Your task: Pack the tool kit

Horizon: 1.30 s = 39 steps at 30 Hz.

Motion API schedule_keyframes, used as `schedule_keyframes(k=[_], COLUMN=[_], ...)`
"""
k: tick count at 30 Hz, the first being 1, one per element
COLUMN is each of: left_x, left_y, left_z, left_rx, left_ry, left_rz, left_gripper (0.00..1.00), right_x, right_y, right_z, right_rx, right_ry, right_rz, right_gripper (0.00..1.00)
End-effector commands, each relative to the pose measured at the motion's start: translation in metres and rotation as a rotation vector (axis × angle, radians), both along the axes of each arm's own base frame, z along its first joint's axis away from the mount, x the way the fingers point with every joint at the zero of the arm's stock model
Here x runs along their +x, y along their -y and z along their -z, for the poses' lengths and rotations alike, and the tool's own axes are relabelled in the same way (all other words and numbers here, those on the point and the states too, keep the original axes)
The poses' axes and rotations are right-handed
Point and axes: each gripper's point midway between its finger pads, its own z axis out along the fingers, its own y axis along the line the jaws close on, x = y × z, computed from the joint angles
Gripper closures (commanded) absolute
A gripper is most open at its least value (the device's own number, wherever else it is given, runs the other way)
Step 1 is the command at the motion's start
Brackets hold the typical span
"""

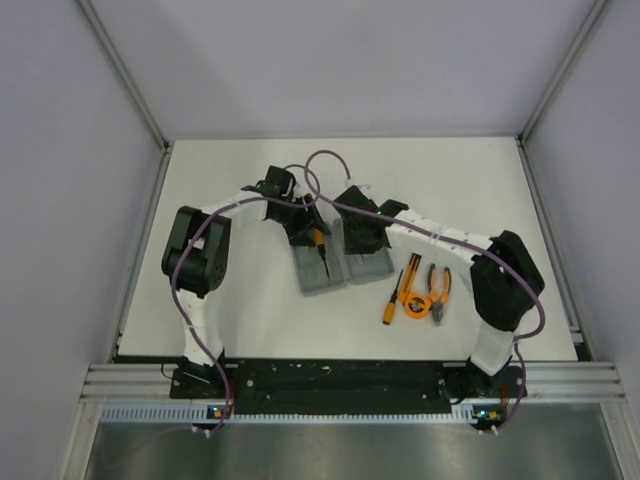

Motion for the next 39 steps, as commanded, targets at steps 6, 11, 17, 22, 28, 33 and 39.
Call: schedule_keyframes(k=[6,11,17,22,28,33,39], left_x=[0.01,0.016,0.016,0.0,-0.013,-0.015,-0.015], left_y=[-0.009,-0.014,-0.049,-0.076,-0.079,-0.075,-0.073], left_z=[-0.049,-0.075,-0.085,-0.057,-0.022,-0.008,0.001], left_rx=[0.013,0.009,0.127,0.21,0.219,0.202,0.195], left_ry=[0.139,0.217,0.294,0.243,0.157,0.116,0.091], left_rz=[0.01,0.011,-0.072,-0.138,-0.134,-0.127,-0.117], left_gripper=[0.31,0.28,0.27,0.27,0.3,0.31,0.39], right_x=[-0.015,-0.046,-0.084,-0.098,-0.106,-0.11,-0.109], right_y=[0.081,0.089,0.095,0.095,0.099,0.104,0.114], right_z=[-0.009,0.006,0.033,0.04,0.051,0.062,0.074], right_rx=[0.018,0.012,0.025,0.03,0.011,-0.019,-0.072], right_ry=[-0.009,-0.12,-0.271,-0.332,-0.375,-0.402,-0.409], right_rz=[0.235,0.21,0.208,0.184,0.179,0.203,0.23], right_gripper=[0.68,0.6,0.58,0.58,0.58,0.61,0.65])
